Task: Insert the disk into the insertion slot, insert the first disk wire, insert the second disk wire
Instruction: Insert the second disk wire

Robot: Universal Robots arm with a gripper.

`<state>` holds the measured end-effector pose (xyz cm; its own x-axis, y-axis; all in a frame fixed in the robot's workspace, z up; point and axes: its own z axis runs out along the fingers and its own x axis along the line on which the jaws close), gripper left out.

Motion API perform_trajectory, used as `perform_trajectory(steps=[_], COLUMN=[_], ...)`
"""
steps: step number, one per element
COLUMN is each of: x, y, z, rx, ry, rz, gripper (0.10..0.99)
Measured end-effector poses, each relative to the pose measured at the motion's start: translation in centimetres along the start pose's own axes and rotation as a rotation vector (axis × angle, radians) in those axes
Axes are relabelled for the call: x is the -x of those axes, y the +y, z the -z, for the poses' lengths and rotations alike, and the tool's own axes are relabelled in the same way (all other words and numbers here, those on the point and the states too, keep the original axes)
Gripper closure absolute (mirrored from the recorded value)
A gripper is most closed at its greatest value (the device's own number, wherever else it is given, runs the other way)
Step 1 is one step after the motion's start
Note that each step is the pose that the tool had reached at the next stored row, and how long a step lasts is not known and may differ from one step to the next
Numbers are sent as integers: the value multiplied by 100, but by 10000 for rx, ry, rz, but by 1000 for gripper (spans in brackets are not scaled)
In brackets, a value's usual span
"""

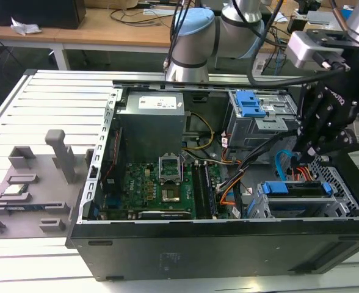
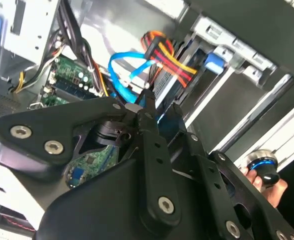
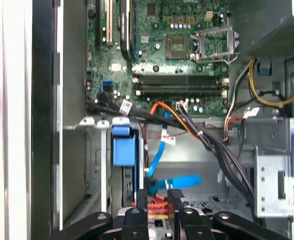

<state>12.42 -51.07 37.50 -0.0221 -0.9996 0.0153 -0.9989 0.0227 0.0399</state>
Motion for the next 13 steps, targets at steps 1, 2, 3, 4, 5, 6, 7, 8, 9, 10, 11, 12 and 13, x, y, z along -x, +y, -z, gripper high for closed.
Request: perform_trajectory(steps=[1, 2, 3, 4, 5, 6, 7, 8, 9, 10, 11, 12, 13], x=[-1, -1, -2, -3, -3, -3, -2, -2, -3, -3, -3, -3, -3], y=[40, 66, 103, 126, 138, 141, 140, 140, 141, 141, 141, 141, 141], z=[-6, -9, -15, -20, -27, -34, -47, -49, -49, -49, -50, -50, -49], rx=[0, 0, -1, -1, -2, -2, -3, -3, -3, -3, -3, -4, -4], ry=[8, 15, 30, 55, 90, 110, 149, 166, 168, 171, 174, 176, 179], rz=[-1, 0, 0, -4, -10, -17, -18, -19, -20, -20, -20, -20, -21], gripper=[784, 784, 784, 784, 784, 784, 784, 784, 784, 784, 784, 784, 784])
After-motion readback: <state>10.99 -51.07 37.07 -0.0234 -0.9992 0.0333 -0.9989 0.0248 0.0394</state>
